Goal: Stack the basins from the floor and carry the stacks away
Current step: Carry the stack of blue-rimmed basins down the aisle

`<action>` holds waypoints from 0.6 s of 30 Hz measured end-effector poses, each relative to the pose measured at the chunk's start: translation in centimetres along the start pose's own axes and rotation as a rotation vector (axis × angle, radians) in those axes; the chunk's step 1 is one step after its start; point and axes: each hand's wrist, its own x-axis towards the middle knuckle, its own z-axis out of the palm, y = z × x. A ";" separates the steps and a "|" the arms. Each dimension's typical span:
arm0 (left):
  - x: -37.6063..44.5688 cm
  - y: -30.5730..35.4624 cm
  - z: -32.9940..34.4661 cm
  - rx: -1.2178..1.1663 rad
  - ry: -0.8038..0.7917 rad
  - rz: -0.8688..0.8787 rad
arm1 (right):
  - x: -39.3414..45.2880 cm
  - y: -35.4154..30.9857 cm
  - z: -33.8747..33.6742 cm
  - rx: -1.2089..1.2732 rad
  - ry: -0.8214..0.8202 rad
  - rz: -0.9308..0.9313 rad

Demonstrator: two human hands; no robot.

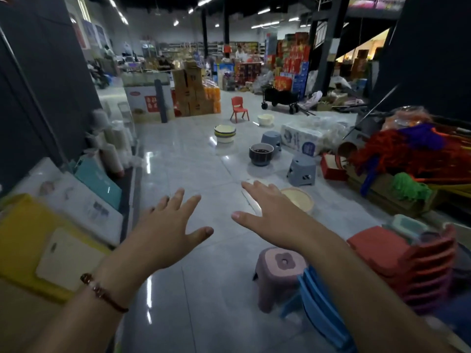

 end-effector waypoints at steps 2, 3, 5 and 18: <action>3.8 -2.1 -0.4 0.007 0.000 0.037 | 3.1 0.0 0.1 0.020 0.013 0.041; 5.7 -3.0 -0.6 0.005 -0.002 0.051 | 4.6 0.1 0.1 0.021 0.018 0.059; 9.1 -4.3 -0.9 -0.001 -0.005 0.073 | 7.6 0.4 0.0 0.032 0.029 0.086; 33.9 -6.2 1.3 -0.043 0.000 0.137 | 31.4 8.6 -0.6 0.068 0.078 0.103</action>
